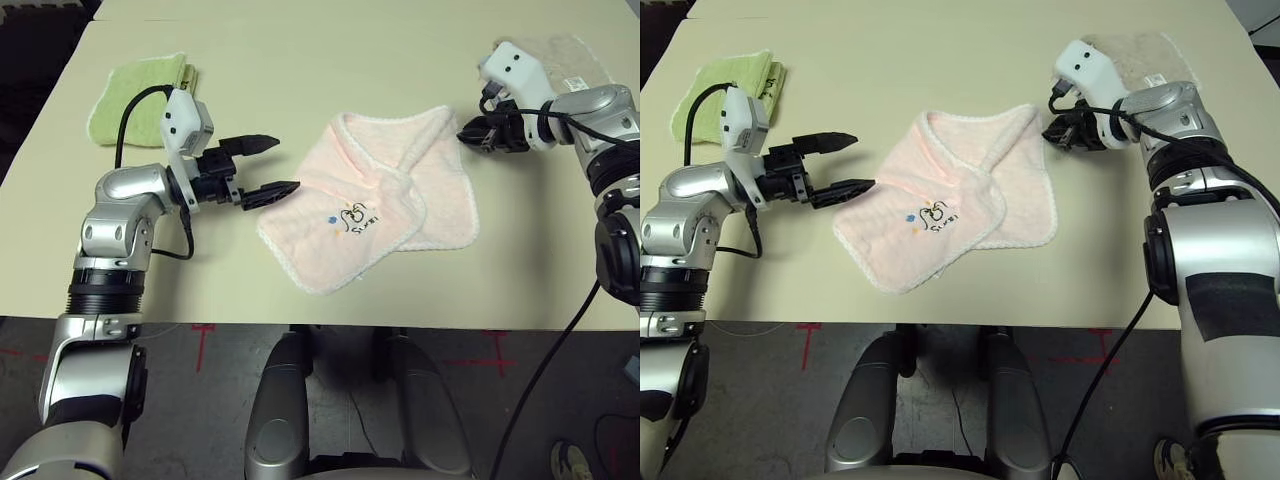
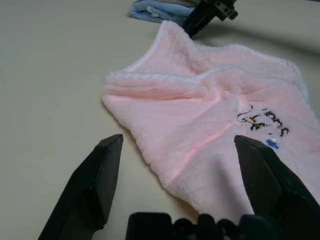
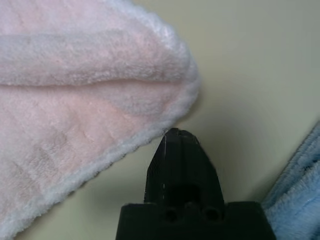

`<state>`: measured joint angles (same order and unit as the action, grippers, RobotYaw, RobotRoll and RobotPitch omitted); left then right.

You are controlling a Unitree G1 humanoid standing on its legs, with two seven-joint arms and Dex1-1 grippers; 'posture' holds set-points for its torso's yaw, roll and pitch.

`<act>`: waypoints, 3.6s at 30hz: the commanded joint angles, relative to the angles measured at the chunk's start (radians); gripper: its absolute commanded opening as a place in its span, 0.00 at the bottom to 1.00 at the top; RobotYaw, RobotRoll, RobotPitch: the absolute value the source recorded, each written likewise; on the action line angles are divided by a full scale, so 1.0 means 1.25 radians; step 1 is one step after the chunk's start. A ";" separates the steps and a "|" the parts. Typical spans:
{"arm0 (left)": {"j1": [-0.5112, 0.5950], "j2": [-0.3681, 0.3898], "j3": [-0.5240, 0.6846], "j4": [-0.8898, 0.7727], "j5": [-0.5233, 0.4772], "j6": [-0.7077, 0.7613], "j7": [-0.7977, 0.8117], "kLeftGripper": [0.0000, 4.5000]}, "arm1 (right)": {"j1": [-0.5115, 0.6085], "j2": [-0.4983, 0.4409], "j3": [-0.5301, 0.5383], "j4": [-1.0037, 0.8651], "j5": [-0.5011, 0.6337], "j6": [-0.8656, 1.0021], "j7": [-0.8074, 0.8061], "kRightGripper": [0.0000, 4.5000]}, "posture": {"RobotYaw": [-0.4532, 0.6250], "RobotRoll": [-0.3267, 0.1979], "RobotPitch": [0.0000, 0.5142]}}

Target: Fold the towel and set it aside.

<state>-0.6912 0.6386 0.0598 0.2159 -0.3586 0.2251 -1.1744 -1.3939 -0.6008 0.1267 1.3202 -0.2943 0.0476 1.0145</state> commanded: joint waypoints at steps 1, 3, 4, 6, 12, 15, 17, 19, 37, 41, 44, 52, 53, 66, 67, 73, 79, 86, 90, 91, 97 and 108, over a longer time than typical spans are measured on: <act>0.017 0.006 -0.005 -0.017 -0.002 0.001 0.000 1.00 | 0.015 0.008 -0.011 0.018 0.011 0.008 0.009 0.01 | 0.61 0.62 0.73; 0.015 0.006 -0.006 -0.014 -0.001 0.000 0.000 1.00 | 0.006 0.012 -0.048 0.014 0.044 0.004 -0.007 0.01 | 0.61 0.62 0.73; 0.013 0.006 -0.006 -0.012 -0.001 -0.001 -0.001 1.00 | 0.003 0.013 -0.062 0.011 0.057 -0.004 -0.013 0.01 | 0.60 0.62 0.72; 0.010 0.006 -0.007 -0.006 0.000 -0.003 -0.002 1.00 | 0.000 0.013 -0.079 0.007 0.071 -0.019 -0.020 0.01 | 0.60 0.62 0.71; -0.011 0.001 -0.015 0.030 0.009 -0.015 -0.009 1.00 | -0.025 0.018 -0.197 -0.013 0.195 -0.047 0.010 0.01 | 0.57 0.62 0.68; -0.024 -0.007 -0.021 0.053 0.015 -0.027 -0.009 1.00 | -0.032 0.017 -0.248 -0.025 0.254 -0.066 0.054 0.01 | 0.57 0.62 0.67; -0.028 -0.012 -0.023 0.063 0.016 -0.033 -0.008 1.00 | -0.035 0.017 -0.265 -0.028 0.275 -0.068 0.063 0.01 | 0.56 0.62 0.66; -0.030 -0.017 -0.024 0.071 0.017 -0.039 -0.005 1.00 | -0.036 0.014 -0.272 -0.031 0.285 -0.069 0.071 0.01 | 0.56 0.62 0.65; -0.038 -0.011 -0.026 0.074 0.010 -0.030 -0.009 1.00 | -0.047 0.021 -0.114 -0.005 0.124 -0.004 -0.065 0.83 | 0.56 0.62 0.78; -0.061 -0.007 -0.028 0.080 0.008 -0.009 -0.013 1.00 | -0.065 0.028 -0.083 0.002 0.095 0.038 -0.070 0.99 | 0.55 0.62 0.85; -0.077 0.001 -0.030 0.095 0.012 -0.004 -0.026 1.00 | -0.077 0.037 -0.072 0.001 0.084 0.049 -0.066 0.99 | 0.53 0.62 0.86; -0.127 -0.001 -0.040 0.141 0.022 -0.015 -0.040 1.00 | -0.081 0.041 -0.021 -0.001 0.036 0.048 -0.057 0.99 | 0.52 0.62 0.82; -0.128 -0.001 -0.040 0.141 0.022 -0.014 -0.040 1.00 | -0.080 0.040 -0.021 0.000 0.034 0.048 -0.066 0.99 | 0.52 0.62 0.82; -0.116 0.001 -0.040 0.132 0.021 -0.009 -0.041 1.00 | -0.039 0.065 0.001 0.009 0.015 0.062 -0.058 0.70 | 0.52 0.62 0.83; -0.115 0.002 -0.040 0.132 0.021 -0.009 -0.041 1.00 | -0.037 0.066 0.002 0.009 0.015 0.062 -0.054 0.62 | 0.52 0.62 0.83; -0.118 0.007 -0.041 0.136 0.023 -0.008 -0.045 1.00 | -0.039 0.076 -0.002 0.008 0.019 0.067 -0.037 0.13 | 0.52 0.62 0.83; -0.117 0.007 -0.041 0.139 0.028 -0.009 -0.049 1.00 | -0.049 0.070 -0.058 -0.002 0.074 0.053 -0.033 0.00 | 0.52 0.62 0.80; -0.088 0.005 -0.042 0.116 0.027 -0.006 -0.047 1.00 | -0.016 0.019 -0.198 -0.026 0.214 0.027 0.021 0.00 | 0.50 0.62 0.79; -0.067 -0.004 -0.043 0.102 0.027 -0.010 -0.036 1.00 | 0.007 0.005 -0.246 -0.043 0.268 0.003 0.040 0.00 | 0.50 0.62 0.77; -0.063 -0.008 -0.043 0.098 0.027 -0.011 -0.032 1.00 | 0.013 0.002 -0.252 -0.047 0.275 -0.007 0.044 0.00 | 0.51 0.62 0.75; -0.050 -0.023 -0.045 0.086 0.027 -0.014 -0.019 1.00 | 0.023 0.013 -0.273 -0.062 0.314 -0.036 0.074 0.00 | 0.52 0.62 0.72; -0.045 -0.040 -0.046 0.084 0.029 -0.022 -0.008 1.00 | -0.002 0.050 -0.238 -0.085 0.304 -0.118 0.104 0.00 | 0.53 0.62 0.70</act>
<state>-0.7708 0.5909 0.0167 0.3318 -0.3317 0.2042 -1.1820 -1.3802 -0.5424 -0.1817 1.2412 0.0904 -0.0635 1.1295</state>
